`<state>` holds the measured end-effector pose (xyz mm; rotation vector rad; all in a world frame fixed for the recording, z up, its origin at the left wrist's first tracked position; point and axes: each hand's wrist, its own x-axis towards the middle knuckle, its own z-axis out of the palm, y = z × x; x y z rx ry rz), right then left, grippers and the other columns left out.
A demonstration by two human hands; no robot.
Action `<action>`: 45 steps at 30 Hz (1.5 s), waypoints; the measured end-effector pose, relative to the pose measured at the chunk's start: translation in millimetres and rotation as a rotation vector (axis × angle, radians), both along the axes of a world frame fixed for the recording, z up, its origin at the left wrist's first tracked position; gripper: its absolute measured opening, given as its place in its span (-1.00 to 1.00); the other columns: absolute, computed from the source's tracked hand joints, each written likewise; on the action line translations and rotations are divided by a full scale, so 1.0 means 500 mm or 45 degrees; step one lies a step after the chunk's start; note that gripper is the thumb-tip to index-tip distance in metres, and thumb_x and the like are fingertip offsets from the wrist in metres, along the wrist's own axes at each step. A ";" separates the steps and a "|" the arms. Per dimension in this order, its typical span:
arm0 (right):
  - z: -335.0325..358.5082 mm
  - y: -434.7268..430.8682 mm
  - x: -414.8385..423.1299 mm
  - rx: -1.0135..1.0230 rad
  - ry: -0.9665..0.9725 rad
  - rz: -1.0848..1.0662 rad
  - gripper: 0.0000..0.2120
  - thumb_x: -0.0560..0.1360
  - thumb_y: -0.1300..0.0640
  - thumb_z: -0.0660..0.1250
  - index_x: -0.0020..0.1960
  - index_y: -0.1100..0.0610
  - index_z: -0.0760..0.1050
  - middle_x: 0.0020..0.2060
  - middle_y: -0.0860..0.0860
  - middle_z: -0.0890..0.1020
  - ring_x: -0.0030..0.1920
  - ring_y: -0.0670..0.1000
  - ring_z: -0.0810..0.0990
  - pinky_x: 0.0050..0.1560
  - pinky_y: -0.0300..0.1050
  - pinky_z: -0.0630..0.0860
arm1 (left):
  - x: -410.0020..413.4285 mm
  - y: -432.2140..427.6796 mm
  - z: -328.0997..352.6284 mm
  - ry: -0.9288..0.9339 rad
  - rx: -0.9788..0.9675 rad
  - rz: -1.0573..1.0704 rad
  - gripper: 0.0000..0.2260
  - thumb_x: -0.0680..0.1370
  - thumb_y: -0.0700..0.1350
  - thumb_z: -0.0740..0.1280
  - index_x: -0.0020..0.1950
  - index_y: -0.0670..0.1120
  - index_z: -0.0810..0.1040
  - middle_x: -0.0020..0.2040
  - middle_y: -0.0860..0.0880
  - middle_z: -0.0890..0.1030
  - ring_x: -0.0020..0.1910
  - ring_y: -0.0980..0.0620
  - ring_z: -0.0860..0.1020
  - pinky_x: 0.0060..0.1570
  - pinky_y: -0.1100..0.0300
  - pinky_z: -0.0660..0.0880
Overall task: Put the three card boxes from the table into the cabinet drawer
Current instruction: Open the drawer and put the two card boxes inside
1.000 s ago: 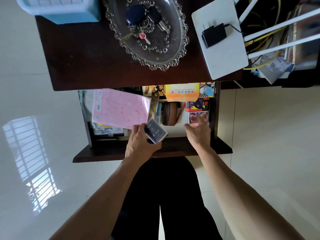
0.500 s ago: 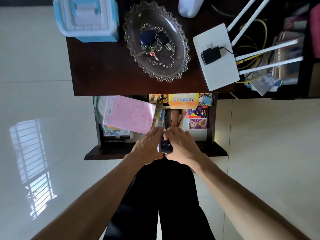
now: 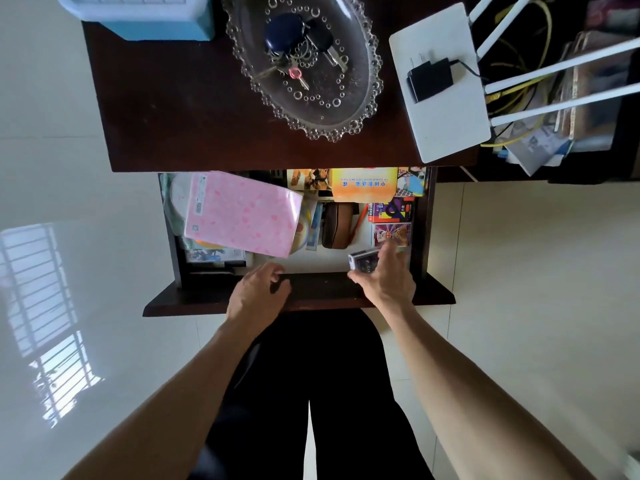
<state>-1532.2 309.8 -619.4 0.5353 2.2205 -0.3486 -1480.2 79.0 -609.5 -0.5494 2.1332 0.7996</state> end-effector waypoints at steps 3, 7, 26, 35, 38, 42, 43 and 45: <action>-0.042 0.022 -0.003 0.135 -0.110 0.015 -0.32 0.41 -0.22 0.51 0.36 0.13 0.43 0.32 0.20 0.44 0.16 0.22 0.61 0.07 0.12 0.65 | 0.039 -0.017 -0.026 0.001 -0.038 -0.011 -0.80 0.51 -0.02 0.32 0.09 -0.01 0.61 0.01 0.02 0.68 -0.01 -0.02 0.62 0.01 0.05 0.57; -0.083 0.033 -0.003 0.222 -0.215 0.023 -0.42 0.43 -0.20 0.49 0.26 0.17 0.54 0.32 0.20 0.42 0.10 0.20 0.62 0.10 0.13 0.63 | 0.069 -0.028 -0.044 0.099 -0.133 -0.054 -0.82 0.50 -0.06 0.33 0.02 -0.06 0.67 0.00 -0.03 0.67 0.03 -0.09 0.58 0.09 0.00 0.51; -0.118 0.060 0.006 0.371 -0.222 0.217 -0.49 0.54 -0.20 0.36 0.29 0.17 0.48 0.25 0.20 0.53 0.27 0.25 0.53 0.25 0.16 0.48 | 0.091 -0.029 -0.053 0.111 -0.125 -0.067 -0.84 0.52 0.02 0.30 -0.02 0.06 0.65 0.03 0.09 0.63 0.08 -0.02 0.50 0.14 0.06 0.36; 0.207 0.017 0.012 -0.202 -0.209 -0.098 -0.70 0.58 -0.06 0.34 0.19 0.11 0.56 0.05 0.02 0.67 0.04 0.03 0.64 0.05 -0.08 0.56 | 0.056 -0.059 0.218 -0.176 0.042 0.111 -0.80 0.52 -0.02 0.29 0.09 0.03 0.62 0.00 0.01 0.69 0.01 -0.04 0.62 0.05 0.06 0.56; 0.410 0.010 0.021 -0.374 -0.246 -0.313 -0.67 0.61 -0.03 0.33 0.26 0.17 0.55 0.20 0.05 0.65 0.20 0.07 0.62 0.15 -0.08 0.51 | 0.058 -0.080 0.395 -0.284 0.108 0.208 -0.78 0.51 0.01 0.28 0.12 0.04 0.59 0.02 -0.02 0.68 0.04 -0.08 0.61 0.09 0.03 0.55; 0.669 0.020 0.042 -0.425 -0.185 -0.391 -0.64 0.62 -0.05 0.29 0.30 0.15 0.53 0.18 0.06 0.64 0.22 0.10 0.62 0.12 -0.10 0.49 | 0.072 -0.114 0.635 -0.294 0.145 0.302 -0.79 0.52 0.00 0.30 0.12 0.02 0.59 -0.06 -0.04 0.67 -0.04 -0.09 0.63 0.00 0.06 0.55; 0.732 0.024 0.051 -0.442 -0.169 -0.404 -0.64 0.63 -0.04 0.28 0.30 0.16 0.54 0.15 0.08 0.65 0.18 0.11 0.63 0.10 -0.09 0.50 | 0.079 -0.123 0.695 -0.301 0.162 0.337 -0.79 0.52 0.00 0.30 0.11 0.01 0.59 -0.09 -0.03 0.67 -0.07 -0.08 0.64 -0.06 0.07 0.54; 0.833 0.033 0.062 -0.478 -0.092 -0.428 -0.67 0.64 0.00 0.28 0.26 0.21 0.56 0.11 0.13 0.67 0.06 0.13 0.66 0.07 -0.02 0.56 | 0.087 -0.144 0.795 -0.296 0.191 0.411 -0.80 0.53 -0.02 0.30 0.11 -0.02 0.59 -0.10 -0.06 0.68 -0.13 -0.06 0.64 -0.06 0.06 0.54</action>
